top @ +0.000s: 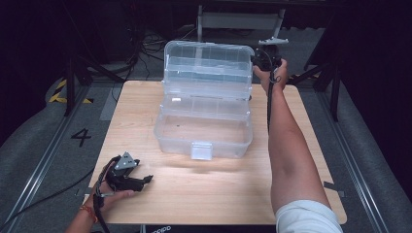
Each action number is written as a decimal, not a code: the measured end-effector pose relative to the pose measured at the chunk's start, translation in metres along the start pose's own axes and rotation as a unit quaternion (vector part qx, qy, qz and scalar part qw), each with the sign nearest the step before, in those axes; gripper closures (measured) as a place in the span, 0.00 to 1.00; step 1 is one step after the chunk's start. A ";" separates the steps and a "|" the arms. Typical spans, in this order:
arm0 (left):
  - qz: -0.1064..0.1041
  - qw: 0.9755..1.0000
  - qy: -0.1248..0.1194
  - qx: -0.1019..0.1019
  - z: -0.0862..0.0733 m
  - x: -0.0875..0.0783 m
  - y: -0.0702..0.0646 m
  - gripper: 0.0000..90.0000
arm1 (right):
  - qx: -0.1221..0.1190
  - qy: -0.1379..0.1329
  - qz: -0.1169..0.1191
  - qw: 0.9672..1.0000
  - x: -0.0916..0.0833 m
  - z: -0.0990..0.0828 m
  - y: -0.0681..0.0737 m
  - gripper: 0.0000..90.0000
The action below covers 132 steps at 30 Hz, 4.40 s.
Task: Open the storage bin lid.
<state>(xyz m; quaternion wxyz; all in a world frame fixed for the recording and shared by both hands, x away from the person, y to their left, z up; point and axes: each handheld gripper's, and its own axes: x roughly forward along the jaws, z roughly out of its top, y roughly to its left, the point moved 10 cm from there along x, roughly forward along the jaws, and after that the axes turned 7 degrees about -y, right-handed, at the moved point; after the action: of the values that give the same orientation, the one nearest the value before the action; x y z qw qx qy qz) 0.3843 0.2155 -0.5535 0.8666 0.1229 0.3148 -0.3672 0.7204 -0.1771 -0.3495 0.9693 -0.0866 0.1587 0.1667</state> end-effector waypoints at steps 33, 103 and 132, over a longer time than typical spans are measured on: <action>0.000 1.000 0.000 -0.003 -0.001 0.000 -0.001 0.22 | -0.031 0.000 0.038 0.999 -0.040 -0.014 0.005 0.83; 0.010 1.000 -0.002 0.001 0.000 0.000 0.001 0.22 | -0.122 0.073 0.088 0.986 -0.184 -0.157 0.035 0.34; 0.010 1.000 -0.001 -0.007 0.000 0.001 0.000 0.21 | -0.072 0.116 0.098 0.986 -0.247 -0.273 0.019 0.32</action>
<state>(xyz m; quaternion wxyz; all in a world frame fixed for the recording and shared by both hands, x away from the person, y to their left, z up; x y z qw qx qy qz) 0.3849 0.2151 -0.5540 0.8712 0.1200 0.3152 -0.3566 0.4166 -0.2924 -0.5240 0.9145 -0.1590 0.2649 0.2612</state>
